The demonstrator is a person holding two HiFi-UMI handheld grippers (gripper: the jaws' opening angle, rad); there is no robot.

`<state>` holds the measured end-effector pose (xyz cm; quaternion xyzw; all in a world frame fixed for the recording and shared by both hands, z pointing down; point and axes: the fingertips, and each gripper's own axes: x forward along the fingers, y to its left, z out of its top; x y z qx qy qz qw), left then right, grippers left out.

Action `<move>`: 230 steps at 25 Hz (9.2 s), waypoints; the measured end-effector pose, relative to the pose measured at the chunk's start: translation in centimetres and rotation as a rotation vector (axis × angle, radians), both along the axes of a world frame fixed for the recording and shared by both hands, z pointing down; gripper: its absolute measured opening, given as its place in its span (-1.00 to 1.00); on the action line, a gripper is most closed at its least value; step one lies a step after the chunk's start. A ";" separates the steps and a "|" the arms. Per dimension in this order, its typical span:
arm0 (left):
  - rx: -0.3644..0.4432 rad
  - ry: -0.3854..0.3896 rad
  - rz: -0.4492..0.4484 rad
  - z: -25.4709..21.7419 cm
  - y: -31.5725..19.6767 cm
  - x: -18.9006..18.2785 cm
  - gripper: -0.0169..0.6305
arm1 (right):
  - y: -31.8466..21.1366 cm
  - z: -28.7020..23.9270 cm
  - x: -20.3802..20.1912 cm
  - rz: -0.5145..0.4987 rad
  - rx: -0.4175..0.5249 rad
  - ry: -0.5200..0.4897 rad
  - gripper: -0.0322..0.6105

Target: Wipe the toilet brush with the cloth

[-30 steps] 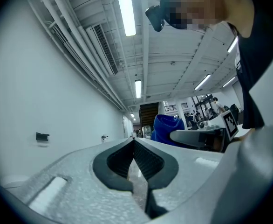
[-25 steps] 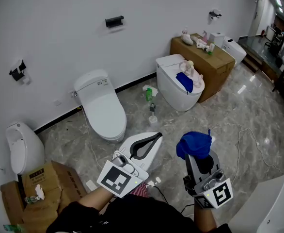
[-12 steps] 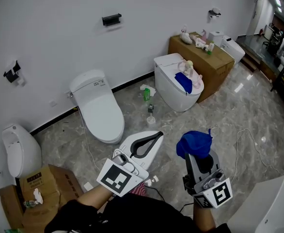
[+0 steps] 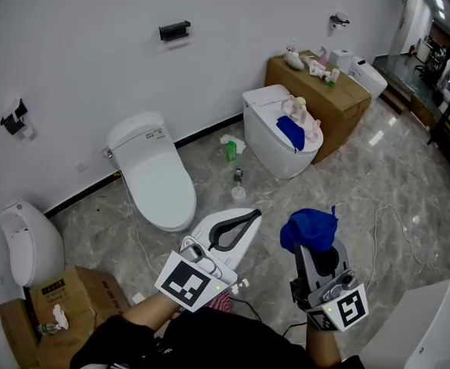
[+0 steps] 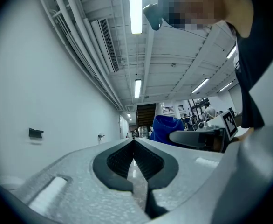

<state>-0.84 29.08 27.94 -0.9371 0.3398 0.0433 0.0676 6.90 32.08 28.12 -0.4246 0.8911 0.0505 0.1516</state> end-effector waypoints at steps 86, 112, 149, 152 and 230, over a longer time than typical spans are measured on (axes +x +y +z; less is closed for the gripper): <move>-0.015 0.025 0.014 0.8 -14.9 -10.1 -0.96 | -15.2 1.0 -8.8 0.035 -0.053 0.031 -0.65; 0.026 -0.020 -0.048 0.9 -21.7 -7.6 -0.96 | -24.7 0.7 -5.0 -0.047 -0.020 0.017 -0.65; 0.017 -0.085 -0.145 0.5 -33.6 -2.5 -0.96 | -38.2 -0.1 -1.5 -0.183 -0.037 0.004 -0.65; 0.003 -0.076 -0.156 0.6 -34.6 -2.0 -0.96 | -39.1 -0.1 -1.0 -0.189 -0.039 0.003 -0.65; -0.090 -0.064 -0.189 7.3 -50.0 -0.6 -0.96 | -52.5 8.7 -0.4 -0.195 -0.195 0.090 -0.65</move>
